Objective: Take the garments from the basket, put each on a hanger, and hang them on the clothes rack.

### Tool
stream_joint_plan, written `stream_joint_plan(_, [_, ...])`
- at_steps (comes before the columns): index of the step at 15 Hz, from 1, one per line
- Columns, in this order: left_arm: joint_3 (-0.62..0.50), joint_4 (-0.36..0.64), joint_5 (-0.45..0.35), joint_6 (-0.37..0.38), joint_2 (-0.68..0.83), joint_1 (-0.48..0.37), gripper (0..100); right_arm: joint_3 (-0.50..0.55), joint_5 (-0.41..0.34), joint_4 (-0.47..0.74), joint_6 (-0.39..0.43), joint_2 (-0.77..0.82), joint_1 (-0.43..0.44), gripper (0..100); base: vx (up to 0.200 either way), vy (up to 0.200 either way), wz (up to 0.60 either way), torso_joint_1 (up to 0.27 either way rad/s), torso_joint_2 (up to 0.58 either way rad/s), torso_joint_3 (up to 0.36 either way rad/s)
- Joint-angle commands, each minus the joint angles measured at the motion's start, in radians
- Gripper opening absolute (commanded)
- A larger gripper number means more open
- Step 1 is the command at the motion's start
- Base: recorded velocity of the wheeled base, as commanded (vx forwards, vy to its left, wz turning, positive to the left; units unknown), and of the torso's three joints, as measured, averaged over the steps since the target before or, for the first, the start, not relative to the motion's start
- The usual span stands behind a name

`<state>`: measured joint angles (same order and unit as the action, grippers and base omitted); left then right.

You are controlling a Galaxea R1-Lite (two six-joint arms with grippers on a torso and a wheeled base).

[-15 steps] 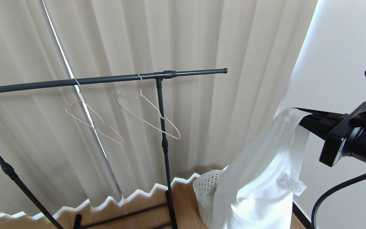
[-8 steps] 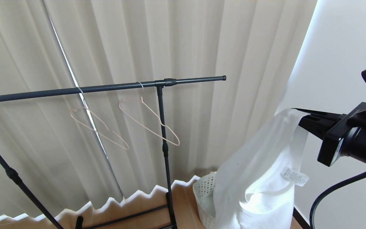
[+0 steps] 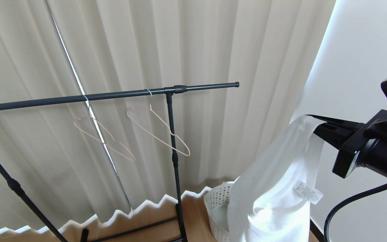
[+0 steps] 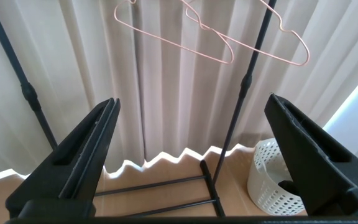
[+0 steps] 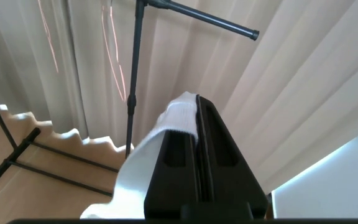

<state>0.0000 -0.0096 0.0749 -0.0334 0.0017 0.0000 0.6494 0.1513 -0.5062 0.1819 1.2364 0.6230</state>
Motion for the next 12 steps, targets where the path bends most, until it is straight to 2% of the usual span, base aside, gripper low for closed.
stream_joint_plan(1, [0.0, 0.0, 0.0, 0.0, 0.0, 0.0, 100, -0.008, -0.007, -0.002, 0.001, 0.005, 0.0, 0, 0.0, 0.0, 0.0, 0.159, -0.34, -0.168])
stream_joint_plan(9, [0.0, 0.0, 0.0, -0.002, 0.0, 0.0, 100, -0.008, -0.018, -0.003, 0.025, 0.005, 0.0, 0, 0.0, 0.0, 0.0, 0.102, -0.21, -0.109])
stream_joint_plan(12, [0.0, 0.0, 0.0, 0.0, 0.0, 0.0, 100, -0.008, -0.019, -0.003, 0.025, 0.008, 0.0, 0, 0.0, 0.0, 0.6, -0.001, 0.0, -0.002])
